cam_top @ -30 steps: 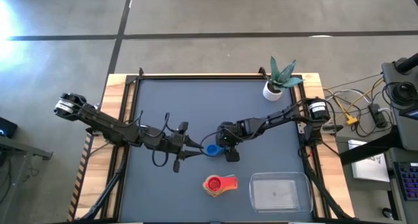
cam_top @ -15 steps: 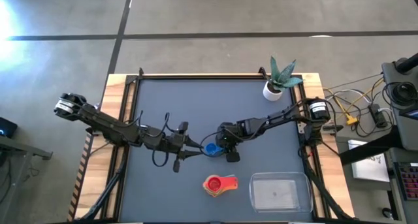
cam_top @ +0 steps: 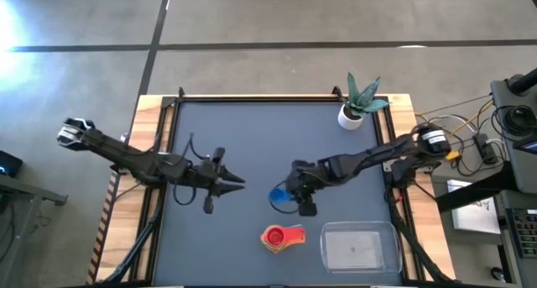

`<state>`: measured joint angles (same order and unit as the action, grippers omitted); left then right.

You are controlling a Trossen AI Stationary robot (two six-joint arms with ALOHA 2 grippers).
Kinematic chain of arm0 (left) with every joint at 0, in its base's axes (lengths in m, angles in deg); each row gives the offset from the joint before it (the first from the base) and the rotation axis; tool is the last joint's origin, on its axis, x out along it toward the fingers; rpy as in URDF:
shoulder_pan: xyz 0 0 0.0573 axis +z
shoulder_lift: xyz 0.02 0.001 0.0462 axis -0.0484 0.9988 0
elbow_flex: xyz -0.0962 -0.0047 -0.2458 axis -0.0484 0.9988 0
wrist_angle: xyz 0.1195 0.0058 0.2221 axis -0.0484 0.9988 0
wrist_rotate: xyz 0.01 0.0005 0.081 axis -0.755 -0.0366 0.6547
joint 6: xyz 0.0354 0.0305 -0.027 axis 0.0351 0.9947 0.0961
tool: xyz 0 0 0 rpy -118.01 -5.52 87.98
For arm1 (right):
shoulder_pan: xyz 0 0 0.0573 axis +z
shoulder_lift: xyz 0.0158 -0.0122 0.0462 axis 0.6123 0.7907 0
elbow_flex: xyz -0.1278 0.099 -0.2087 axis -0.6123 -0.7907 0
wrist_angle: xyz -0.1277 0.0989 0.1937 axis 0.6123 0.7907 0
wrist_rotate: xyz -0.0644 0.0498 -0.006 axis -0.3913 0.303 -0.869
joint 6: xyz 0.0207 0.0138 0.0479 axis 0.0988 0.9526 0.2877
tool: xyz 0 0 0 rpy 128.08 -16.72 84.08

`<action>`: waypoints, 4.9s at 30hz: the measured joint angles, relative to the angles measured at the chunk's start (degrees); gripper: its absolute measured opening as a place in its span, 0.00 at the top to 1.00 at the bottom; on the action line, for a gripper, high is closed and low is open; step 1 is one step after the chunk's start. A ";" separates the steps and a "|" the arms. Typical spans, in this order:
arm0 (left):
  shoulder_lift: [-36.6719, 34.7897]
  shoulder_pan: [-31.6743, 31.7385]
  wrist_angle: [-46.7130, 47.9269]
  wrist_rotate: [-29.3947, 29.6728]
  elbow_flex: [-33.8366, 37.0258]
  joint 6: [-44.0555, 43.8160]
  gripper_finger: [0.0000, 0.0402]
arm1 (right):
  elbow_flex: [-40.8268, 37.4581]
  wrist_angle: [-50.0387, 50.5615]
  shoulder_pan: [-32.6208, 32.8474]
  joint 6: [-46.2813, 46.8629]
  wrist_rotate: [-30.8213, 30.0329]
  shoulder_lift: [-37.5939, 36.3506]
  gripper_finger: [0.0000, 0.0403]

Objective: Nest measuring cups in basket
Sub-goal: Stack the blue measuring cup on top of the red measuring cup, then put the nested measuring cups into the transparent bin

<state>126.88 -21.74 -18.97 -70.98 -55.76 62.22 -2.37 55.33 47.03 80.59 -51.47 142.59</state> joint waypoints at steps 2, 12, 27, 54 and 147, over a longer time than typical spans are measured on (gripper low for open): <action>-1.79 -0.02 -1.84 1.67 2.62 -0.08 0.89 | 0.00 -0.20 2.01 1.85 -0.20 -1.59 0.65; -5.29 0.11 -15.31 8.84 12.20 -1.07 0.90 | 7.19 -1.37 12.18 9.15 -4.33 -1.83 0.65; -5.05 0.11 -15.23 8.78 12.33 -1.76 0.90 | 16.74 6.31 17.48 9.86 -5.99 9.93 0.63; -3.50 0.11 -15.36 8.76 12.33 -2.62 0.90 | 16.70 9.16 17.99 13.29 -4.12 9.96 0.45; -1.18 0.22 -15.04 8.72 12.29 -3.08 0.90 | 19.13 11.47 17.59 12.66 -3.02 20.67 0.67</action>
<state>125.70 -21.52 -34.00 -62.27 -43.48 59.14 16.76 66.79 64.63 93.25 -54.49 163.26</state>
